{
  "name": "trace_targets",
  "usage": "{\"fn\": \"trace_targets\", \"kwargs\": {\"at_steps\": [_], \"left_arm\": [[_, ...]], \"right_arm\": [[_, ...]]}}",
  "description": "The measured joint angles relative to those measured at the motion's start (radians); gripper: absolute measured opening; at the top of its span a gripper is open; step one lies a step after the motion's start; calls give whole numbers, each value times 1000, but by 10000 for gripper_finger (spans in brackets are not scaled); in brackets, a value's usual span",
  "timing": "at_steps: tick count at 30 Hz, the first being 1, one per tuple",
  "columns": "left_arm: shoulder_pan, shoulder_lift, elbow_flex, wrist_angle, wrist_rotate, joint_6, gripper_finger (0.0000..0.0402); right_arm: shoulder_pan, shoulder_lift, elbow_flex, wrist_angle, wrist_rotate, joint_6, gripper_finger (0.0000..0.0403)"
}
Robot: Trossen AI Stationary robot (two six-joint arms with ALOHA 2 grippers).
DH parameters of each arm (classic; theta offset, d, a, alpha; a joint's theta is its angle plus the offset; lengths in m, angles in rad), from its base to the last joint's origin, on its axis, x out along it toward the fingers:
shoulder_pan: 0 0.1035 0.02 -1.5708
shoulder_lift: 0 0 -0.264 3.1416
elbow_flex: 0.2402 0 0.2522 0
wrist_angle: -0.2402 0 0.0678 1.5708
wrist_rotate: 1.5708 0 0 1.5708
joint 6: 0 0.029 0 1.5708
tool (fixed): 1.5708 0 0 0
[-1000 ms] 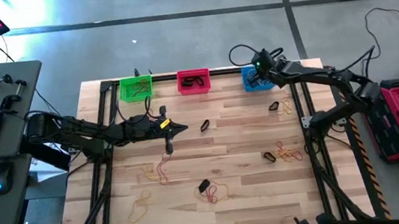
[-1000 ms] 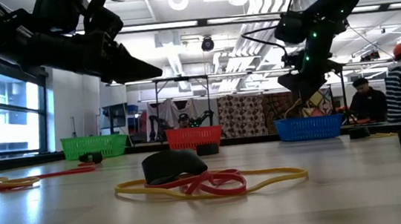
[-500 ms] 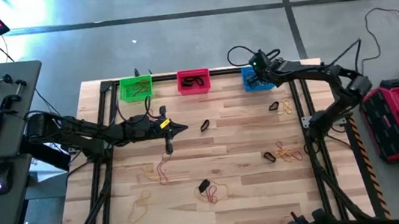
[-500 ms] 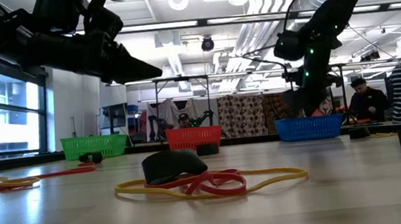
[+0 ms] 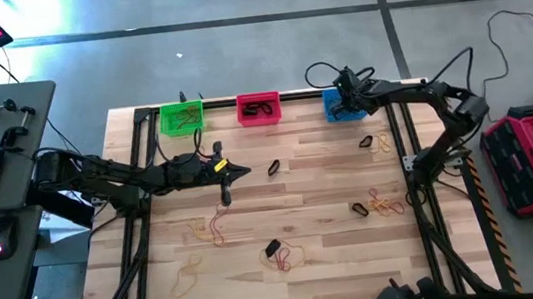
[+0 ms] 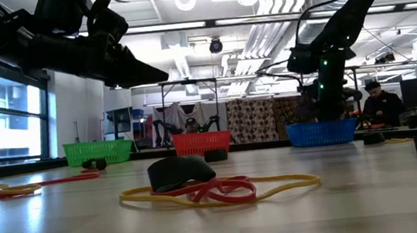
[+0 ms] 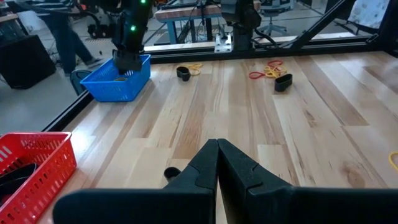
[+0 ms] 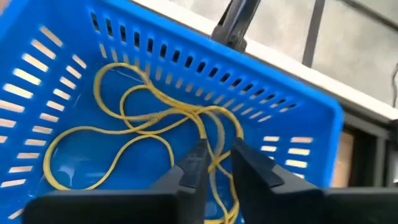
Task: Sort rubber bands into baskets
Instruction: Put the yellow rubber band into the blue bin, then put the black rubber band into the red bin
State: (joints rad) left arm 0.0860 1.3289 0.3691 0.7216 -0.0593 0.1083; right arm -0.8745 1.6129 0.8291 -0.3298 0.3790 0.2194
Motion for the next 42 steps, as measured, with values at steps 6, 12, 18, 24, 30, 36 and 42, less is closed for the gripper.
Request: {"fn": "trace_targets", "kwargs": {"at_steps": [6, 12, 18, 24, 30, 36, 42], "left_arm": [[0, 0, 0, 0, 0, -4, 0], [0, 0, 0, 0, 7, -11, 0], [0, 0, 0, 0, 7, -24, 0], [0, 0, 0, -1, 7, -36, 0], [0, 0, 0, -85, -23, -109, 0], [-4, 23, 1, -129, -90, -183, 5], [-23, 101, 48, -127, -93, -186, 33]], "right_arm": [[-11, 15, 0, -13, -18, 15, 117], [-3, -63, 0, -124, 3, -62, 107], [61, -207, 0, -135, -43, -163, 12], [218, -289, -6, -96, -49, -149, 7], [402, -294, -94, 104, -82, -127, 3], [586, -294, -227, 416, -94, -84, 0], [734, -294, -334, 613, -24, -33, 0]]}}
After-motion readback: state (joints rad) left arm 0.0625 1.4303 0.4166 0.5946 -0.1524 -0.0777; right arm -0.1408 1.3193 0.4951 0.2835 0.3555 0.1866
